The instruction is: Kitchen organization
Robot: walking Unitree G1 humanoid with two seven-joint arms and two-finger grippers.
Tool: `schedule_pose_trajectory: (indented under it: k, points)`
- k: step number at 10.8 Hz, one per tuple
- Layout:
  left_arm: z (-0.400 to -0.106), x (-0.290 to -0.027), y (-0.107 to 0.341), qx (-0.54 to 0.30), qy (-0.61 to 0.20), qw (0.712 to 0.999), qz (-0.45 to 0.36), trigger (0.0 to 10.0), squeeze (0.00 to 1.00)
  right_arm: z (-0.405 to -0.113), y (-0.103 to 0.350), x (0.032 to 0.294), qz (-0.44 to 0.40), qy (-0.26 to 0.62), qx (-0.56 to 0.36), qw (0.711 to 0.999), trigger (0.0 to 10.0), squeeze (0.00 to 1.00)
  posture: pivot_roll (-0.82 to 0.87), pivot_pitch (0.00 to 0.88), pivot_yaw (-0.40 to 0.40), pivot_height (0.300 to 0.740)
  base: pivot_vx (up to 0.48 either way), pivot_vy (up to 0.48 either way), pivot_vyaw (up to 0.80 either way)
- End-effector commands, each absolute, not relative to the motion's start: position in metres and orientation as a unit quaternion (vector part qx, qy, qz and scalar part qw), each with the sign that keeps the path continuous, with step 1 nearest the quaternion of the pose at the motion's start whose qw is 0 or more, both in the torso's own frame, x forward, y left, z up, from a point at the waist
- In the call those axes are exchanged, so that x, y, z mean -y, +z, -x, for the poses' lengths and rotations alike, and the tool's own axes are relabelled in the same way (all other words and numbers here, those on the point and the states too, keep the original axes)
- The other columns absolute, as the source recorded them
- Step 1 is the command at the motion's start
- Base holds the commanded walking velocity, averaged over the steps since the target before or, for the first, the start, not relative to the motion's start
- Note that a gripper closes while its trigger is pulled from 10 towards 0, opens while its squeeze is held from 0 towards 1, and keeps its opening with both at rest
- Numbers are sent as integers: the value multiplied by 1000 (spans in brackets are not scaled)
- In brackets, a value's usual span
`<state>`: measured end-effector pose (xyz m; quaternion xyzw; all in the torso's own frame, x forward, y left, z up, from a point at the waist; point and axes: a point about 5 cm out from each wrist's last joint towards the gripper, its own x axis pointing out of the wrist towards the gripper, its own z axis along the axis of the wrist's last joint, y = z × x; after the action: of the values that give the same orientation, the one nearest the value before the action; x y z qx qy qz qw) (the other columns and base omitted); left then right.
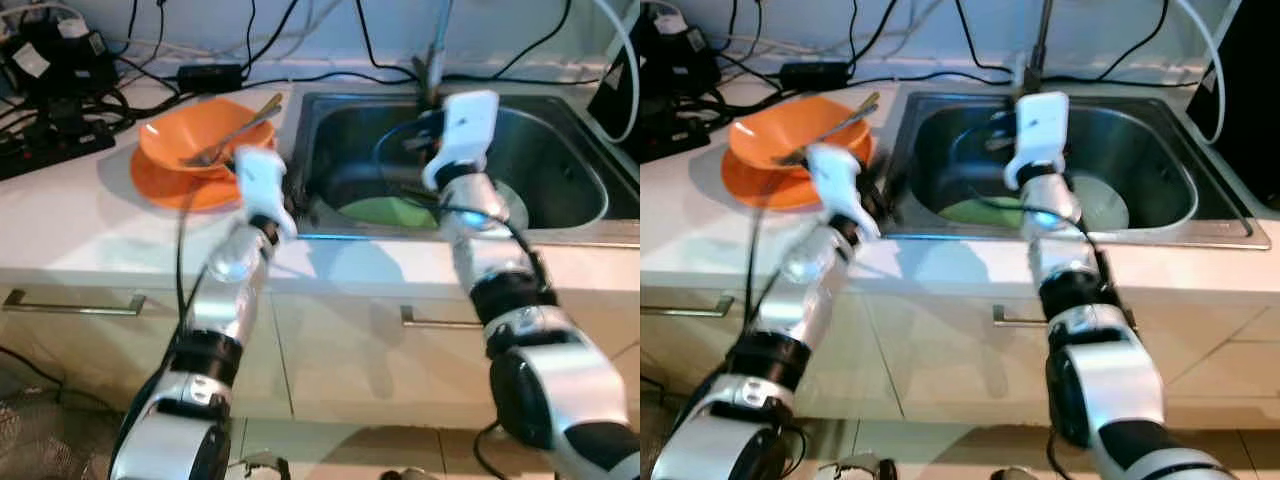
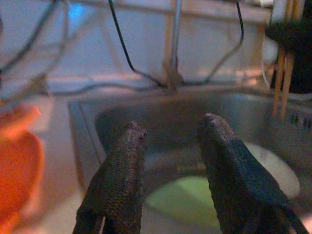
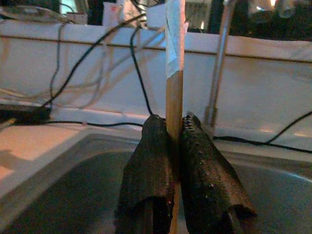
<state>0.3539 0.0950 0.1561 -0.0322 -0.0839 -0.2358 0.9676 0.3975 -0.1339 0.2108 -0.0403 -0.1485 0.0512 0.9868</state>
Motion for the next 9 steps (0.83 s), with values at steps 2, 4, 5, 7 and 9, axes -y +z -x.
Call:
schedule_pose_trajectory:
  k: [2,4,5,7,9]
  points:
    - [-347,-88,137,53,-253,966,21,10000,0,-406,215,138,41,39,122,991,10000,0,90,0,-5,740,0,0,0]
    - [-342,-80,131,43,-266,963,17,10000,0,-411,204,141,27,25,55,998,10000,0,99,0,-10,740,0,0,0]
    - [-339,-76,129,39,-272,961,17,10000,0,-414,205,144,16,15,38,999,10000,0,107,0,-17,740,0,0,0]
    - [-336,-73,127,38,-275,961,17,10000,0,-417,204,145,9,7,0,1000,10000,0,119,0,-27,740,0,0,0]
    - [-334,-74,127,39,-271,962,8,10000,0,-419,199,147,-9,-8,-55,998,10000,0,145,0,-43,740,0,0,0]
